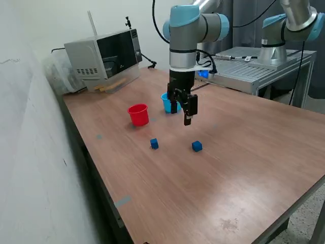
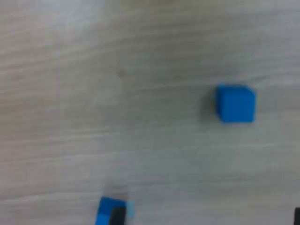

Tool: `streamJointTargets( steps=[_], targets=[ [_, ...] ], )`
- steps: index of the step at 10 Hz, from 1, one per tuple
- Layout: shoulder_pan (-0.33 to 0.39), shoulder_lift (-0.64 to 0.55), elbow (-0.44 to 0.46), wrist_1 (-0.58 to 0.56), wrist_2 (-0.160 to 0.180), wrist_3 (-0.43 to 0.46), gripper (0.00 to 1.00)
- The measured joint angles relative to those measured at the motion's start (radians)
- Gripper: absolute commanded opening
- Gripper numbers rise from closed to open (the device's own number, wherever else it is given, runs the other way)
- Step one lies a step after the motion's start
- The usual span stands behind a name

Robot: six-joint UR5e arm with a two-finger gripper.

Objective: Place red objects in the red bin, and blue objects in the blue bin.

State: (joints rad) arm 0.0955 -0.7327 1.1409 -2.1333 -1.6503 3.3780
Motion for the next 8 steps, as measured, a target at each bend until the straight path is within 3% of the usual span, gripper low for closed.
streamJointTargets(
  steps=[4,8],
  targets=[
    [-0.052,0.072,-0.076,-0.002,0.000,0.002,1.00],
    [-0.061,0.137,-0.120,-0.007,0.000,0.003,1.00]
  ],
)
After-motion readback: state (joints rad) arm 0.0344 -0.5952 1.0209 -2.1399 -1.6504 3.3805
